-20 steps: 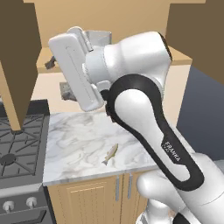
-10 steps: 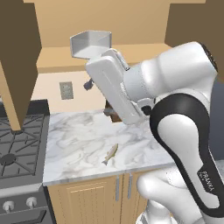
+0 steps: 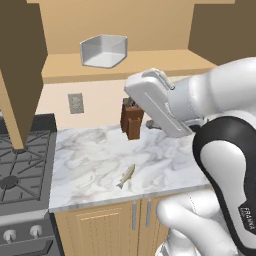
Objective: Retrieve the tupperware from the cabinet, then place the raw meat into the tupperware to avoid contamination.
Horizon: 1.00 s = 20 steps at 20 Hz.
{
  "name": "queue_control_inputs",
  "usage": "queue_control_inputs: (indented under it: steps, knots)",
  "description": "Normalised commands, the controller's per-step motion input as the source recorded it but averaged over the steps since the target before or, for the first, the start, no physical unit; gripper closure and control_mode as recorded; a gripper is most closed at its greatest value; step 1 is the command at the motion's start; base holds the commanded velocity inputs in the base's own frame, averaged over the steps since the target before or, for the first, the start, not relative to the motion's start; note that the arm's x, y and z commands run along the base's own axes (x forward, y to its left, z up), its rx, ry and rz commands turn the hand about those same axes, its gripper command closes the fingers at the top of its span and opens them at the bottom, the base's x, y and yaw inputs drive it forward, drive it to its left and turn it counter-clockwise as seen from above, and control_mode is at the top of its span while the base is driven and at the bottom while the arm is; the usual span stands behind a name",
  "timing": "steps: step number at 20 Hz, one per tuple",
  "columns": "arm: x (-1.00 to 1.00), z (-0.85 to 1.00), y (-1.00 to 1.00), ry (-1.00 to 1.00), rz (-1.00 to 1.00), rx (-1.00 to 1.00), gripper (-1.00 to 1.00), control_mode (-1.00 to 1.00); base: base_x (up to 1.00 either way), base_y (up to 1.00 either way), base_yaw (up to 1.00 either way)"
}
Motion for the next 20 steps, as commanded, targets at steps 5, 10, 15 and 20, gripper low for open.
queue_control_inputs:
  steps: [5,10,15,20]
  knots:
    - [0.21,0.00,-0.38,-0.11,0.00,-0.13,-1.00,-1.00,0.00,0.00,0.00]
    - [0.24,0.00,-0.36,-0.07,-0.01,-0.13,-1.00,-1.00,0.00,0.00,0.00]
    - [0.26,0.01,-0.37,-0.01,-0.04,-0.12,-1.00,-1.00,0.00,0.00,0.00]
    - [0.25,0.13,-0.33,0.00,-0.10,-0.11,-1.00,-1.00,0.00,0.00,0.00]
